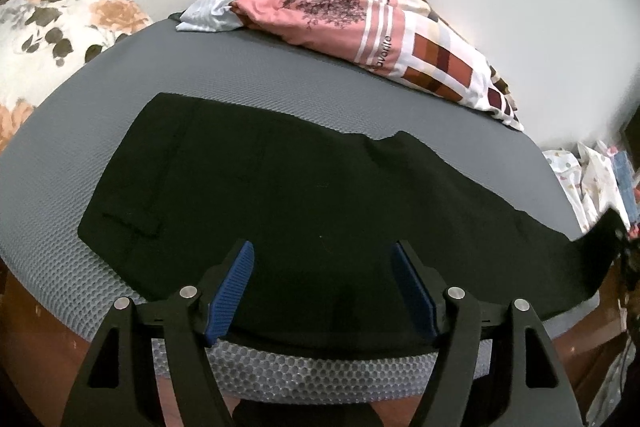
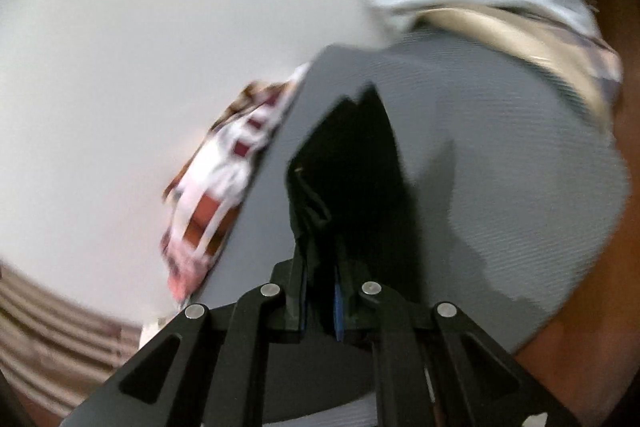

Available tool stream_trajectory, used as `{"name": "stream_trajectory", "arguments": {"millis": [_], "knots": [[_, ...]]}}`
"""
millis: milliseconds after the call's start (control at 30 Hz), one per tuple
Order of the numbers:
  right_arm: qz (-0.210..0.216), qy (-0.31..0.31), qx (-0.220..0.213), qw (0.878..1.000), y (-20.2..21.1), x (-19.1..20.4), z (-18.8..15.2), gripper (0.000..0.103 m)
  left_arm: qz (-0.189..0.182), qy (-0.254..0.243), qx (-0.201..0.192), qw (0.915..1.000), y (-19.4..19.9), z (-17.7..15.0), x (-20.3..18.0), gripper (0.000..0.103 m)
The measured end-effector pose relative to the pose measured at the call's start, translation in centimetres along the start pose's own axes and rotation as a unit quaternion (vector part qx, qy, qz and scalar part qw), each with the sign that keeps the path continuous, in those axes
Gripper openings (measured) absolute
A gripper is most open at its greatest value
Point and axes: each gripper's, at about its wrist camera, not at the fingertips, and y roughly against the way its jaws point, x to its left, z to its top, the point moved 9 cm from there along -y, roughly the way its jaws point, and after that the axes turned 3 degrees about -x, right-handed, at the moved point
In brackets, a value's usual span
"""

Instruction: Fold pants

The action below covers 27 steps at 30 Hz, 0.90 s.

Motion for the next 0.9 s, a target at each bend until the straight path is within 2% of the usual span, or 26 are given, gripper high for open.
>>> {"name": "stream_trajectory", "arguments": {"millis": [133, 233, 367, 467, 633, 900], "knots": [[0.018, 0.064, 0.049, 0.997, -3.1, 5.8, -5.6, 0.01, -0.007, -0.007, 0.0, 1.0, 0.2, 0.0, -0.5, 0.074], [0.027, 0.099, 0.097, 0.99, -5.8, 8.5, -11.0, 0.01, -0.011, -0.006, 0.002, 0.9999, 0.2, 0.0, -0.7, 0.074], [0.027, 0.114, 0.154, 0.981, -8.8, 9.3, -16.7, 0.01, -0.014, -0.005, 0.006, 0.9999, 0.1, -0.2, -0.7, 0.075], [0.017, 0.15, 0.175, 0.973, -10.0, 9.9, -20.1, 0.01, -0.017, -0.004, 0.011, 0.9998, -0.1, -0.4, -0.8, 0.075], [0.006, 0.197, 0.2, 0.96, -11.4, 10.3, -23.4, 0.01, -0.021, -0.008, 0.016, 0.9996, -0.3, -0.8, -1.1, 0.075], [0.004, 0.242, 0.206, 0.948, -12.4, 11.4, -25.1, 0.01, -0.023, -0.012, 0.024, 0.9994, -0.6, -1.0, -1.3, 0.075]]}}
